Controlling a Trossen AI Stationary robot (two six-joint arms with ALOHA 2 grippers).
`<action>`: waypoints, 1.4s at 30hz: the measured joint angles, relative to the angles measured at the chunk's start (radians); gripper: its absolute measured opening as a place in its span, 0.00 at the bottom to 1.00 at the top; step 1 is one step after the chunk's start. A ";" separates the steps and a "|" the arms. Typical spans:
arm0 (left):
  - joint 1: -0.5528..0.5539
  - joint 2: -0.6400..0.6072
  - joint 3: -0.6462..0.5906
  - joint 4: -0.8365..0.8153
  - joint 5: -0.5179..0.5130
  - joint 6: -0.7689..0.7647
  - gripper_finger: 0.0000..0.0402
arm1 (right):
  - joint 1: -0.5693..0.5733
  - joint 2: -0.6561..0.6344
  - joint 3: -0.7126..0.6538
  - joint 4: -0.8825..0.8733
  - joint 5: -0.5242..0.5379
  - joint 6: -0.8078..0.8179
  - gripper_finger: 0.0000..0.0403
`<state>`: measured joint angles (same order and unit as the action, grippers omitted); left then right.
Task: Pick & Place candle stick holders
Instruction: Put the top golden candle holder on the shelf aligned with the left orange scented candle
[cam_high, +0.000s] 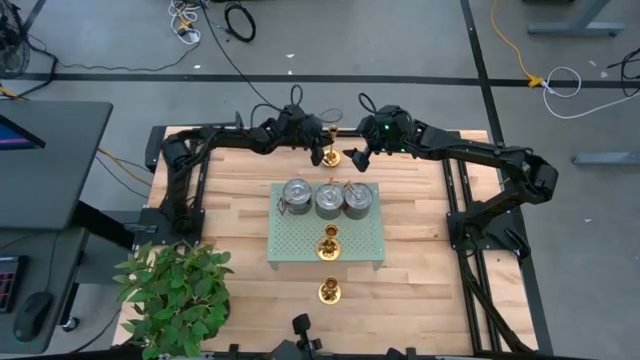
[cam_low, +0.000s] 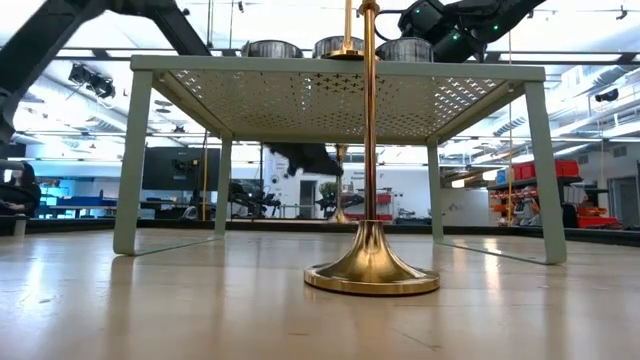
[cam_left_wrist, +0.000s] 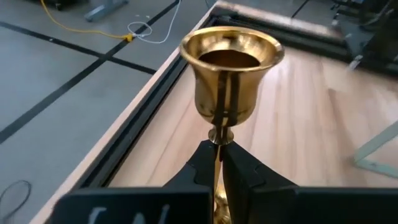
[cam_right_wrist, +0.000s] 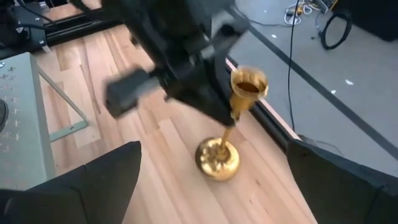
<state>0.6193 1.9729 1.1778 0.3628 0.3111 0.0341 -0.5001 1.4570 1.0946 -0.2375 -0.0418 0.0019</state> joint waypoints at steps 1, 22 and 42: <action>0.000 -0.021 0.000 -0.015 0.001 0.000 0.03 | 0.000 0.000 0.000 -0.004 0.000 0.007 0.99; -0.030 -0.532 0.000 -0.337 -0.119 0.038 0.03 | 0.062 0.000 0.000 -0.019 0.019 0.096 0.99; -0.386 -0.978 0.000 -0.697 -0.152 -0.050 0.03 | 0.027 0.000 0.000 -0.019 0.244 0.156 0.99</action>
<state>0.2335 0.9951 1.1782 -0.3341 0.1589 -0.0161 -0.4731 1.4570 1.0946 -0.2562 0.2025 0.1580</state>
